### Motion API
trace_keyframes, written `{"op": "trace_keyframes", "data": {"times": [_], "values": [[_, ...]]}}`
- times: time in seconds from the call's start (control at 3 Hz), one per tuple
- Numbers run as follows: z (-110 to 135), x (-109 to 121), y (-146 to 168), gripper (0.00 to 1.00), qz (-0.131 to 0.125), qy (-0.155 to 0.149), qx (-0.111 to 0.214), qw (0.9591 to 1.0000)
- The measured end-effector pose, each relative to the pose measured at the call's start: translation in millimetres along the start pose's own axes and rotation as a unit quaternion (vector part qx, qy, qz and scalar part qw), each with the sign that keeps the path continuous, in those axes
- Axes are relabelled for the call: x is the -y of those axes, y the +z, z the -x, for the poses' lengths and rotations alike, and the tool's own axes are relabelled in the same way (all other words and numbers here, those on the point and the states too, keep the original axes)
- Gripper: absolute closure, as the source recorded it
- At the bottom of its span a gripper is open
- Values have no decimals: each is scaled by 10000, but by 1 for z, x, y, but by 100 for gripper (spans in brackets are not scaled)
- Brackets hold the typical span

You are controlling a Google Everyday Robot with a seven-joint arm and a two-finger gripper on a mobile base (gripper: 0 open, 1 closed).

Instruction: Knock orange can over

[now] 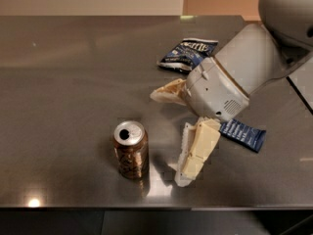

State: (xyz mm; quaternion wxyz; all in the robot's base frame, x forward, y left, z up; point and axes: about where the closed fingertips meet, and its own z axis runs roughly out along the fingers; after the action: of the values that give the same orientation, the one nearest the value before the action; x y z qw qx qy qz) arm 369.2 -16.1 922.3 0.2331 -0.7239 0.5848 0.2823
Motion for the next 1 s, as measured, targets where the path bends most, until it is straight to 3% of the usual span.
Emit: {"op": "trace_keyframes", "data": {"times": [0.67,1.0], "values": [[7,10,48,0,187,-189,312,9992],[10,20,59,17,171,-210,407,9988]]}}
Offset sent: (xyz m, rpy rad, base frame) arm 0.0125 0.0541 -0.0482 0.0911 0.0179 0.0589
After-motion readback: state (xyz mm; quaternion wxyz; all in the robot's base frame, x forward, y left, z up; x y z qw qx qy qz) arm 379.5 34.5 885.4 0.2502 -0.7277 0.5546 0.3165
